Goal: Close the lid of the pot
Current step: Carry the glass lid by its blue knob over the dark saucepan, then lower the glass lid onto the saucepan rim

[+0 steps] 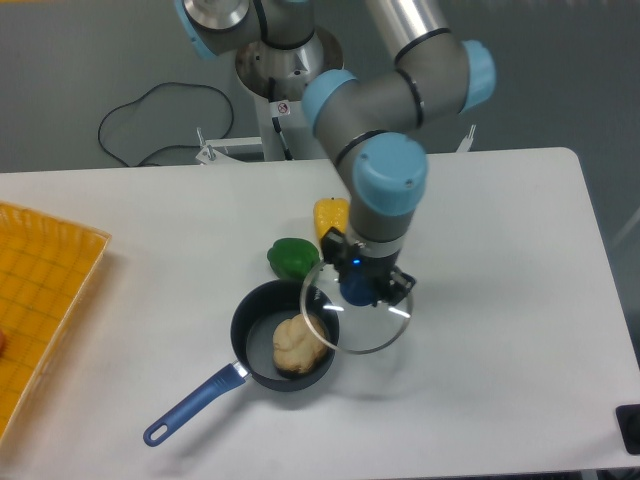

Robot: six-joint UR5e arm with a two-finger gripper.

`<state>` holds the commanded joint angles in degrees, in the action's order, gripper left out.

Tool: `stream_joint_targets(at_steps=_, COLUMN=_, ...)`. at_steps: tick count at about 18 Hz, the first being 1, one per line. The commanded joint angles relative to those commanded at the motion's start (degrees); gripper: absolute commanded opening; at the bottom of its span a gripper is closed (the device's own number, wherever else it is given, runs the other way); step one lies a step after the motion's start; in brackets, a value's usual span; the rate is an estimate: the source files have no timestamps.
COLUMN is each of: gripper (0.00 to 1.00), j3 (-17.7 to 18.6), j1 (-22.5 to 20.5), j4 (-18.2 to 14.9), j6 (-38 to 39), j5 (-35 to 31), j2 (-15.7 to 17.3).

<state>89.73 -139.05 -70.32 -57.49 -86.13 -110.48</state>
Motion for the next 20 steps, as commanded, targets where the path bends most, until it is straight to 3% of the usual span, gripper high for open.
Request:
stream_joint_targets(at_steps=11, gripper=0.45, j3=0.4, j1=4.7, j4=0.5, j6=2.6, j5=-3.5, j2=-0.1)
stream_joint_targets(at_steps=20, gripper=0.44, j3=0.2, j1=6.0, j4=0.4, j6=2.6, j5=-5.0, j2=-0.8)
